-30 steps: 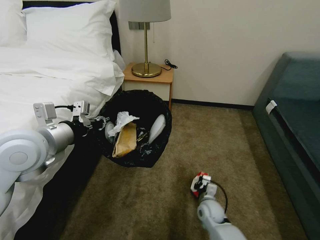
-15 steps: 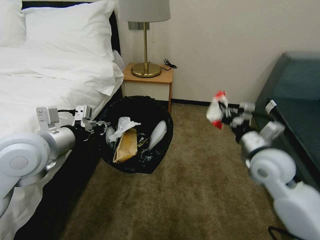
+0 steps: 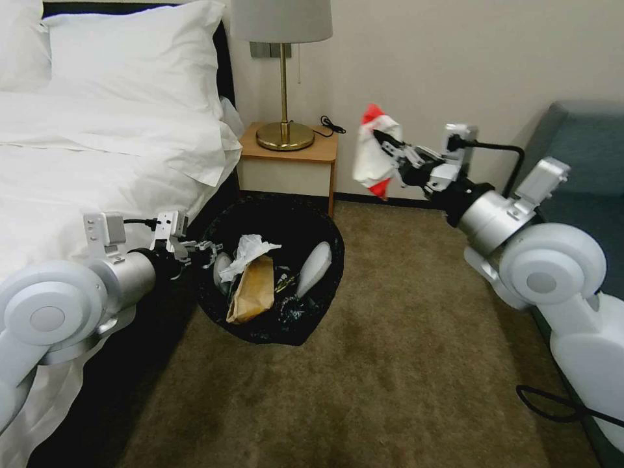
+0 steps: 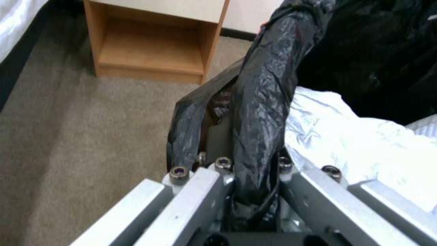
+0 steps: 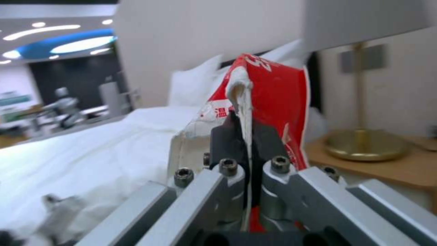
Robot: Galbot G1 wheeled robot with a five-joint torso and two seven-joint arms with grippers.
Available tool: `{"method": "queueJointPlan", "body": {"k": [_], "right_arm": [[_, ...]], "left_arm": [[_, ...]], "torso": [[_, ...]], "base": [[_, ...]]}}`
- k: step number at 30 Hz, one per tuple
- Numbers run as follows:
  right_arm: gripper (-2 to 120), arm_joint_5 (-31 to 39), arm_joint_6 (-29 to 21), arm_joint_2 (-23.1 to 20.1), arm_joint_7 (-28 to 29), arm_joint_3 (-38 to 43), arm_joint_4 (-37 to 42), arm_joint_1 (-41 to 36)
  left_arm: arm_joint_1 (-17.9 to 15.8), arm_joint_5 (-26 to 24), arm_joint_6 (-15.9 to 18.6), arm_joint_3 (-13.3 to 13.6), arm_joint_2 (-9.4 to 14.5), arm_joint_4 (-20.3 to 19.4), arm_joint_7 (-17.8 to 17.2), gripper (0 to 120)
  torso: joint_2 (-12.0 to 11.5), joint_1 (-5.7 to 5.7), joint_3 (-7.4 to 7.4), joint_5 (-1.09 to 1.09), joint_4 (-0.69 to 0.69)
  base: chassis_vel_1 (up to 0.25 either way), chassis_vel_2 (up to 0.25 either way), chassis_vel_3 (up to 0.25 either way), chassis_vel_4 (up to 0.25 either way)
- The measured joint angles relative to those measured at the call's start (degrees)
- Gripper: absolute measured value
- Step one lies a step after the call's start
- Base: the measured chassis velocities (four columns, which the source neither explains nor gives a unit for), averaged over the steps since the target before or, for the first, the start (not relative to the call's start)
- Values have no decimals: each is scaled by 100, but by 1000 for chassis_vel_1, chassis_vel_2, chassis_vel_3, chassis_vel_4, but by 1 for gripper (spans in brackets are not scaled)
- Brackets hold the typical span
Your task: Pick up the trash bin, then pick up the garbage on the floor and place it into the trash bin.
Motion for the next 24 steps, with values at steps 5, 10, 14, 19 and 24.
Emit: {"method": "queueJointPlan", "body": {"k": [5, 10, 14, 19, 24], "right_arm": [[0, 399, -215, 112, -275, -745, -5, 809], [0, 449, -212, 267, -247, -1425, 132, 1191], [0, 624, -267, 282, -2, -2033, 435, 1288], [0, 739, -372, 276, 284, -2664, 515, 1290], [0, 863, -448, 350, 562, -2989, 569, 1307]], "left_arm": [[-84, -22, 0, 64, 10, 0, 36, 1], [-40, 23, 0, 51, -59, 40, 62, 1], [-110, 25, 0, 92, -132, 69, 55, 1], [-134, 11, 1, 92, -142, 67, 34, 1], [-122, 3, 0, 66, -117, 64, 19, 1]], "torso": [[0, 0, 0, -1, 1], [0, 0, 0, -2, 1], [0, 0, 0, -1, 1], [0, 0, 0, -1, 1], [0, 0, 0, -1, 1]], "base": [[0, 0, 0, 0], [0, 0, 0, 0], [0, 0, 0, 0], [0, 0, 0, 0], [0, 0, 0, 0]]}}
